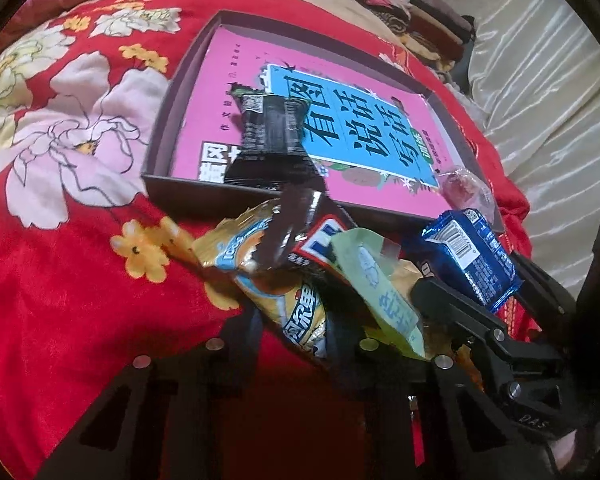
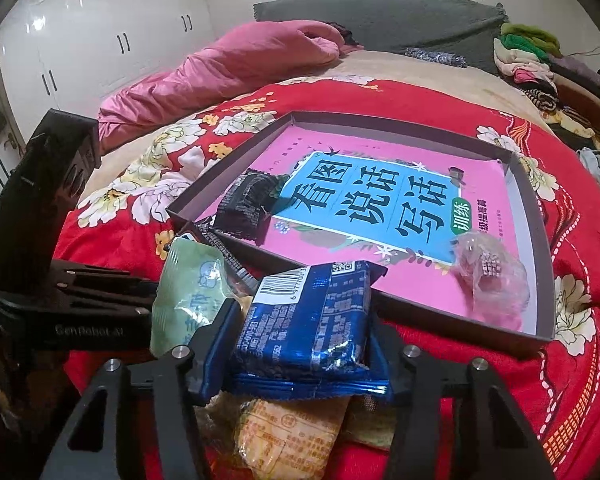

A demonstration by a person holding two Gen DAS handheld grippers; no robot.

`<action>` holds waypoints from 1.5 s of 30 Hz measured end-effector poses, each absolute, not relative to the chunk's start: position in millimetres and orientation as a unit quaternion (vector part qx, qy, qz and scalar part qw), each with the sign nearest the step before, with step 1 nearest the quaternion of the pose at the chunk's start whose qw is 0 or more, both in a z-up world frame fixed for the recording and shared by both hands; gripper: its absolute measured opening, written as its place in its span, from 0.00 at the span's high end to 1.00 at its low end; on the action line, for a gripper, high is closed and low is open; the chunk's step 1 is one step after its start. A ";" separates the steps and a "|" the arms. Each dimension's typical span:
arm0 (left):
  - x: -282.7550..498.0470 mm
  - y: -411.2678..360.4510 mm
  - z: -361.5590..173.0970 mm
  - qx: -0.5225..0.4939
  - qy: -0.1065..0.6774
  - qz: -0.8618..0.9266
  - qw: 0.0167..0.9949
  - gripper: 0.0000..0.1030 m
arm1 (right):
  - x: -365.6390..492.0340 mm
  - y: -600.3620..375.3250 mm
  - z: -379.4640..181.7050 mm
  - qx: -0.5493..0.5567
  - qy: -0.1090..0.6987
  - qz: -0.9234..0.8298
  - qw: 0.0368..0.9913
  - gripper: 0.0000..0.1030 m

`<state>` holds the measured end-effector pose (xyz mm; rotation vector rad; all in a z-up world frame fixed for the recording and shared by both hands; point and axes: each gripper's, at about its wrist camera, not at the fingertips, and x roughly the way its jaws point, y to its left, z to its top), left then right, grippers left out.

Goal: Organize snacks
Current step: 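Grasp the yellow-and-blue snack bar with the left tool while the right tool lifts the blue packet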

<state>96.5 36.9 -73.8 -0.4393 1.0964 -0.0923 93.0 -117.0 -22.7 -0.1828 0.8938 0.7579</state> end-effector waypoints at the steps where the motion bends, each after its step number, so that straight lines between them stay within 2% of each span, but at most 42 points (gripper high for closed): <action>1: 95.2 37.4 -73.0 -0.208 0.516 -0.045 0.830 0.74 | 92.8 -117.9 -22.4 -0.085 0.421 0.358 0.829 0.45; 3: 92.3 38.5 -71.5 -0.209 0.516 -0.048 0.829 0.78 | 92.1 -119.4 -21.5 -0.084 0.421 0.359 0.829 0.45; 6: 87.1 40.1 -69.1 -0.205 0.517 -0.050 0.829 0.79 | 91.6 -121.7 -20.8 -0.080 0.420 0.360 0.829 0.46; 27: 61.0 90.2 -48.6 -0.222 0.495 -0.003 0.840 0.81 | 98.3 -140.3 -15.1 -0.052 0.416 0.343 0.841 0.48; 45: 52.1 84.2 -20.6 -0.219 0.463 -0.008 0.859 0.83 | 96.9 -143.4 -4.2 -0.035 0.397 0.356 0.845 0.48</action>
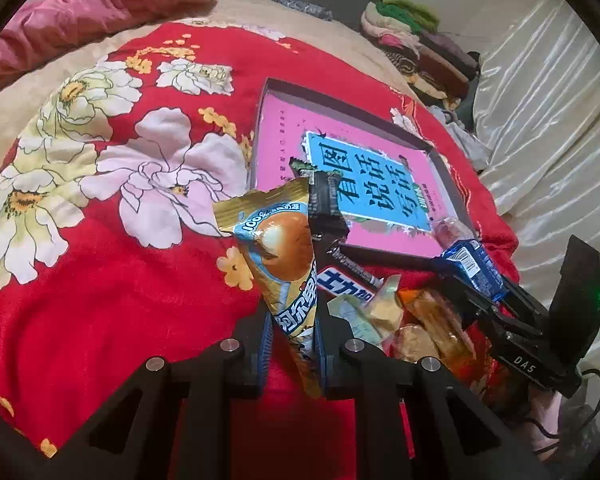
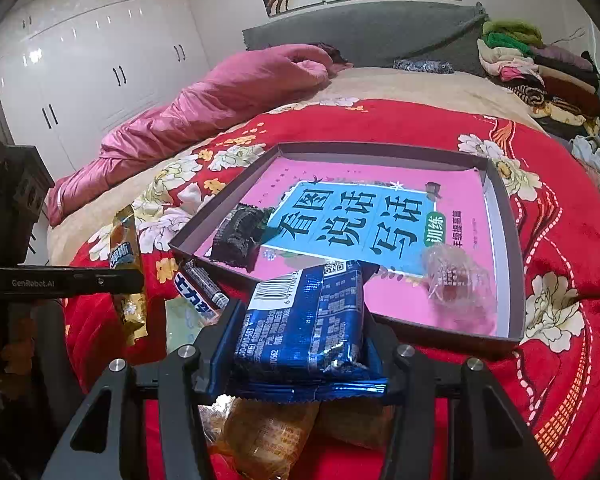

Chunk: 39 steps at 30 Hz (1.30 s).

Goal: Organize snacks
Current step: 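Grasp the yellow-and-blue snack bar with the left tool while the right tool lifts the blue packet, then carry the snack bar with the left tool while the right tool carries the blue packet over the tray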

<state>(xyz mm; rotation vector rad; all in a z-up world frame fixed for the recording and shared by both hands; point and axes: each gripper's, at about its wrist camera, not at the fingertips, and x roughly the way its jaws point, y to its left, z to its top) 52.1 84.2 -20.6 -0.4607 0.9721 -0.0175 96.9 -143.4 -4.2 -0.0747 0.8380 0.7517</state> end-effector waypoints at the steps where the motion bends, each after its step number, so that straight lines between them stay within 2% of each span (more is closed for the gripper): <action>1: 51.9 83.7 -18.7 -0.219 0.461 -0.008 0.860 0.83 | 96.5 -143.3 -3.5 -0.037 0.395 0.356 0.846 0.48; 39: 70.1 52.1 24.1 -0.201 0.426 -0.019 0.882 0.83 | 106.6 -172.3 23.2 0.003 0.339 0.340 0.877 0.48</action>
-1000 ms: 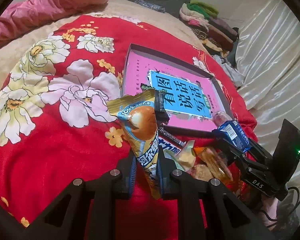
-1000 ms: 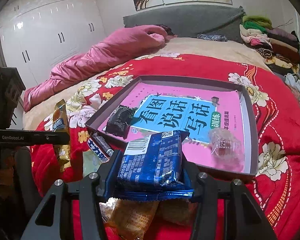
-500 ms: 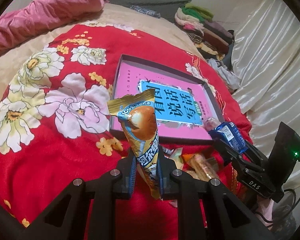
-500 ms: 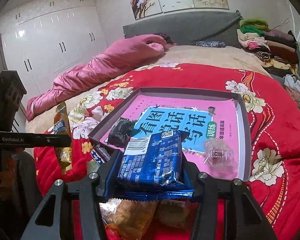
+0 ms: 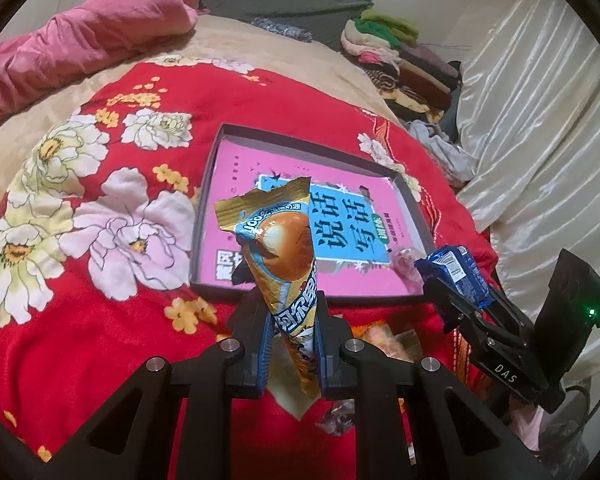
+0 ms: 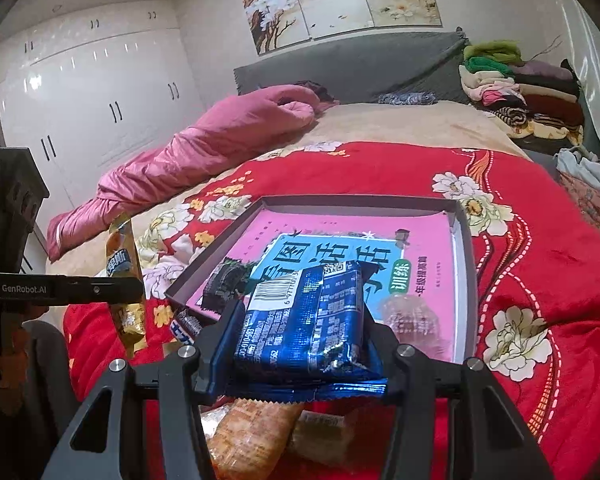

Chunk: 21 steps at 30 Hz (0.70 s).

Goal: Organize snacks
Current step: 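Carry the snack bar with the left tool while the right tool carries the blue packet over the tray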

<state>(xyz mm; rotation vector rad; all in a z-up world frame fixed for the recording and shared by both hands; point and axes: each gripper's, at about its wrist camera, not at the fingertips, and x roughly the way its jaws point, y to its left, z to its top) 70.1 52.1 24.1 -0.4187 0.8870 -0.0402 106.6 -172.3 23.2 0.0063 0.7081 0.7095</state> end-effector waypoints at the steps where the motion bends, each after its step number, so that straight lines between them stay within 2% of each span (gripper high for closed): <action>1: 72.0 50.9 25.1 -0.201 0.425 -0.020 0.883 0.83 | 107.9 -173.9 23.5 0.004 0.338 0.338 0.878 0.48; 21: 119.6 34.6 24.4 -0.206 0.416 -0.023 0.885 0.83 | 127.4 -185.9 21.1 0.020 0.333 0.316 0.888 0.48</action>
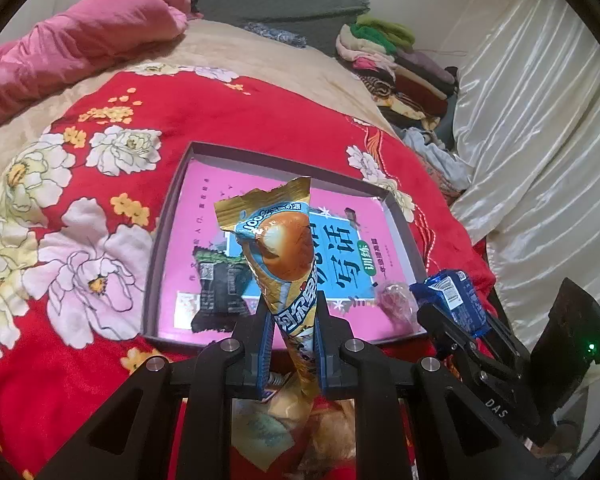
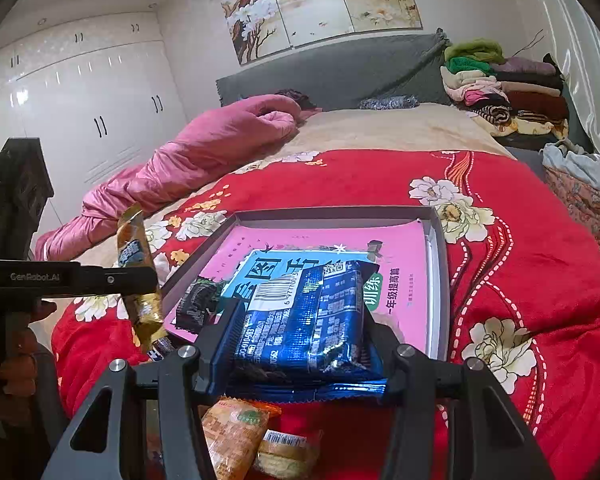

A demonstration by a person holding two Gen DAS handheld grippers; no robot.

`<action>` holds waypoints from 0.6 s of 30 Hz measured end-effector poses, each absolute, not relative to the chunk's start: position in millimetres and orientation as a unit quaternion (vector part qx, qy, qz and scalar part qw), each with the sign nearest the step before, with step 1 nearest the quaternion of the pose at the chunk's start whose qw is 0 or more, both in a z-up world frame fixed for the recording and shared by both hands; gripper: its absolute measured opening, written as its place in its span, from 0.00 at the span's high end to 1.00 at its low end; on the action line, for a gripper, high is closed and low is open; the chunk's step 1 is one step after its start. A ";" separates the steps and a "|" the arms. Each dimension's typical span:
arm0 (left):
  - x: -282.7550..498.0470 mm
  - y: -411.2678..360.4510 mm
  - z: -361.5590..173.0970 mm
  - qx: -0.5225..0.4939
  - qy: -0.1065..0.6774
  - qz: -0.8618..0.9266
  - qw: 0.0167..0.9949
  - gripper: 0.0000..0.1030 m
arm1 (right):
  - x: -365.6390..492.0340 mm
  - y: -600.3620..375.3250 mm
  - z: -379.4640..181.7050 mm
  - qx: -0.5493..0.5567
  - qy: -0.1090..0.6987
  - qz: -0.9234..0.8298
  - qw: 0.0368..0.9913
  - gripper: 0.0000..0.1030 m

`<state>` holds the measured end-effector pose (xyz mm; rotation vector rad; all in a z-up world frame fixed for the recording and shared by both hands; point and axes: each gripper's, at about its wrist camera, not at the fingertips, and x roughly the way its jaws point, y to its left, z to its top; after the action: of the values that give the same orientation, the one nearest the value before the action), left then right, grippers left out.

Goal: Organize snacks
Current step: 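Carry the snack bar with the left tool while the right tool carries the blue packet over the tray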

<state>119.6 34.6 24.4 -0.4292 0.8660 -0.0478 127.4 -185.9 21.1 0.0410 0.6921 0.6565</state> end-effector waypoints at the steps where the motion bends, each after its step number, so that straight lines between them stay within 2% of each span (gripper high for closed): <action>1: 120.7 33.3 24.4 -0.207 0.416 -0.022 0.885 0.83 | 128.4 -186.4 21.0 0.020 0.333 0.316 0.888 0.48; 18: 153.2 17.8 8.5 -0.180 0.426 -0.018 0.886 0.83 | 142.7 -185.7 15.0 0.029 0.340 0.313 0.886 0.48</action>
<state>153.2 17.8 8.5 -0.3749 0.8857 -0.0380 142.7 -185.7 15.0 0.0599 0.7060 0.6514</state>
